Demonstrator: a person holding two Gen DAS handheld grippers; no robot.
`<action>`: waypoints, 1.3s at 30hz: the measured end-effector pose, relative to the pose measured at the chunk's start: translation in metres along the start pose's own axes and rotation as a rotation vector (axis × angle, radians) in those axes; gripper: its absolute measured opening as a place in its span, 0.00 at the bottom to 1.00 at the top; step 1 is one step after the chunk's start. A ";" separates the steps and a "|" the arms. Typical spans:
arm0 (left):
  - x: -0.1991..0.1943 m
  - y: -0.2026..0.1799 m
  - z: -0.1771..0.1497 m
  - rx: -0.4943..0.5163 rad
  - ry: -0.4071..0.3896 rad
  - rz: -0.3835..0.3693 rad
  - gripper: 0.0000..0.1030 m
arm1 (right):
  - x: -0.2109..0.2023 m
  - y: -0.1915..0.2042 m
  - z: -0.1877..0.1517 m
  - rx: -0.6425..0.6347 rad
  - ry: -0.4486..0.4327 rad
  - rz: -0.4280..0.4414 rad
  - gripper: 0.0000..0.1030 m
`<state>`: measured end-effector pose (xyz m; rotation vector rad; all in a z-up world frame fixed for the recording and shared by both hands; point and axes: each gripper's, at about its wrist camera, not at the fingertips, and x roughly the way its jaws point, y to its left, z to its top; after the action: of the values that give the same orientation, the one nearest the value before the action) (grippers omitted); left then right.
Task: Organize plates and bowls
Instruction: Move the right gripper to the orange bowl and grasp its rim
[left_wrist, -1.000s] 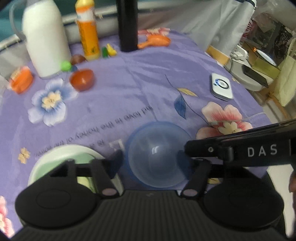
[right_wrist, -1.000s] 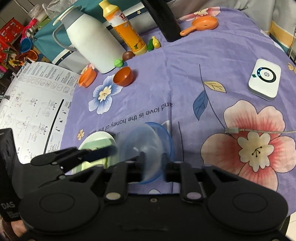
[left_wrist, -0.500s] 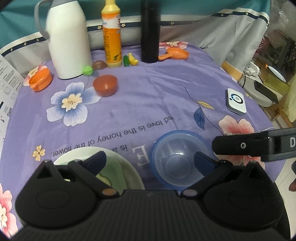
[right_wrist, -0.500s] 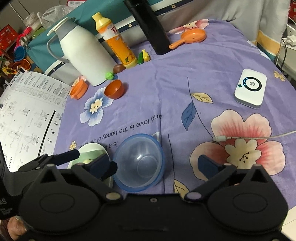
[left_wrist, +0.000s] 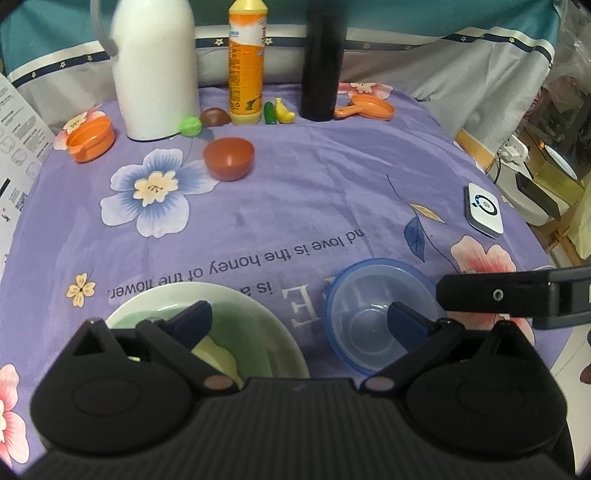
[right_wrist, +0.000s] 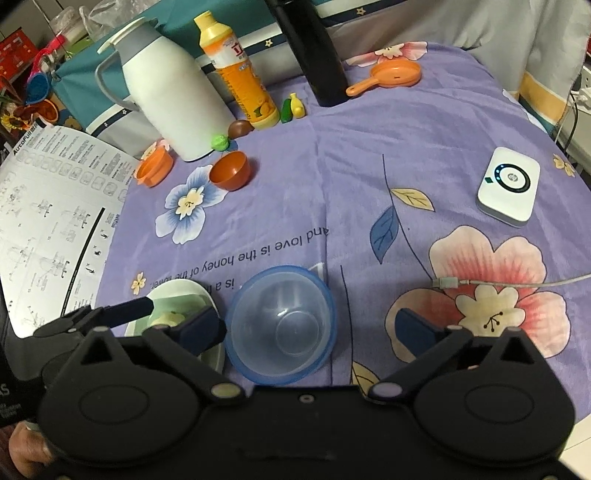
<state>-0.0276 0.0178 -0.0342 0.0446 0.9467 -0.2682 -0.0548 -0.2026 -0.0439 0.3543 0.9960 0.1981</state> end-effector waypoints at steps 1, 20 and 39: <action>0.001 0.000 0.001 -0.004 0.000 0.002 1.00 | 0.001 0.001 0.001 -0.002 0.002 -0.001 1.00; 0.025 0.034 0.023 -0.036 -0.024 0.017 1.00 | 0.029 0.030 0.035 -0.076 0.021 -0.037 1.00; 0.093 0.101 0.113 -0.122 -0.097 0.136 1.00 | 0.128 0.067 0.135 -0.041 -0.012 -0.029 1.00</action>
<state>0.1387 0.0790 -0.0510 -0.0156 0.8579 -0.0864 0.1276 -0.1259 -0.0522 0.3036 0.9830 0.1899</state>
